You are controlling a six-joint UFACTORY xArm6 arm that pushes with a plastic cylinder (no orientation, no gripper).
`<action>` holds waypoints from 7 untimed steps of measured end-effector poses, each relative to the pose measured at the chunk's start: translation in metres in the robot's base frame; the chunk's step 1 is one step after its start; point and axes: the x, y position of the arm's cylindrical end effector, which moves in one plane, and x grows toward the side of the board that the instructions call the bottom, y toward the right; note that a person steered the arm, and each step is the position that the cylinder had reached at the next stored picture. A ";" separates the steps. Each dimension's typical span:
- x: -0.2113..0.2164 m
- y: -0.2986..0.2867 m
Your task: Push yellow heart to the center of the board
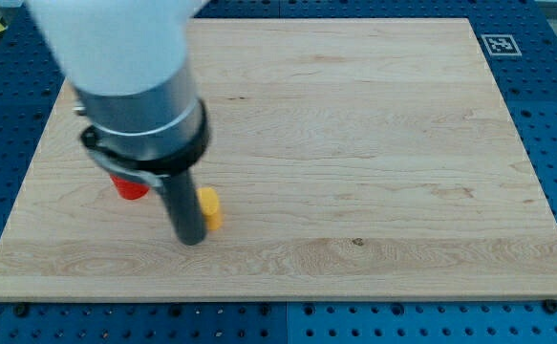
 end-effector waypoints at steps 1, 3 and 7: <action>-0.022 0.031; -0.036 0.044; -0.023 0.023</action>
